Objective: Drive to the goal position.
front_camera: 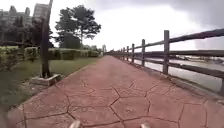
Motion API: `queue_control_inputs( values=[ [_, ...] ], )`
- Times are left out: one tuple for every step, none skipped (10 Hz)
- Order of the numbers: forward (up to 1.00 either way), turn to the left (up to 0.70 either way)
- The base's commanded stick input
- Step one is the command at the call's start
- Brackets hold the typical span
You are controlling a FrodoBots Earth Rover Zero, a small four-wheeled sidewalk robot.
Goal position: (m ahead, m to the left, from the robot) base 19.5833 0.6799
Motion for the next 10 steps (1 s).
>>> queue_control_inputs(
  values=[
    [0.70,0.00],
    [0.70,0.00],
    [0.70,0.00],
    [0.70,0.00],
    [0.70,0.00],
    [0.70,0.00],
    [0.70,0.00],
    [0.70,0.00],
    [0.70,0.00],
    [0.70,0.00]
  ],
)
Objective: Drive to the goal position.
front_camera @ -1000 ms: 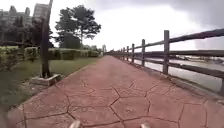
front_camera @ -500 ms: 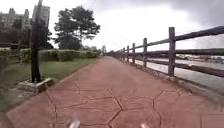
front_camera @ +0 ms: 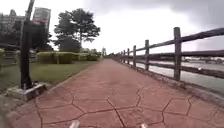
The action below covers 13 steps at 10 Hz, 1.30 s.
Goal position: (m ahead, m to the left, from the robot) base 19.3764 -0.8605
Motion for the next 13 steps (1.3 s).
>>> queue_control_inputs(
  values=[
    [0.70,0.00],
    [0.70,0.00],
    [0.70,0.00],
    [0.70,0.00],
    [0.70,0.00],
    [0.70,0.00],
    [0.70,0.00],
    [0.70,0.00],
    [0.70,0.00],
    [0.70,0.00],
    [0.70,0.00],
    [0.70,0.00],
    [0.70,0.00]
  ],
)
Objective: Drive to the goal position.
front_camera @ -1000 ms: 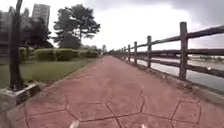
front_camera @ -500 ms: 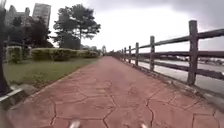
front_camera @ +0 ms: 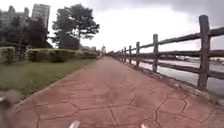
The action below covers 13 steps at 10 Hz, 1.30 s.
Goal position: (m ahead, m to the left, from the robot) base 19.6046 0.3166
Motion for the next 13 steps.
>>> queue_control_inputs(
  values=[
    [0.70,0.00],
    [0.70,0.00],
    [0.70,0.00],
    [0.70,0.00],
    [0.70,0.00],
    [0.70,0.00],
    [0.70,0.00],
    [0.70,0.00],
    [0.70,0.00],
    [0.70,0.00],
    [0.70,0.00],
    [0.70,0.00],
    [0.70,0.00]
  ],
)
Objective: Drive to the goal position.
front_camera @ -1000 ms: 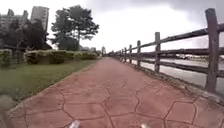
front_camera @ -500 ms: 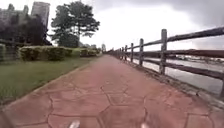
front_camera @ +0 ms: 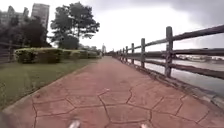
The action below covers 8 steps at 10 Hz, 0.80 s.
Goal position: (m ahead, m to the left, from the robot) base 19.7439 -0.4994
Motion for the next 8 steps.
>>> queue_control_inputs(
  values=[
    [0.70,0.00],
    [0.70,0.00],
    [0.70,0.00],
    [0.70,0.00],
    [0.70,0.00],
    [0.70,0.00],
    [0.70,0.00],
    [0.70,0.00]
  ],
)
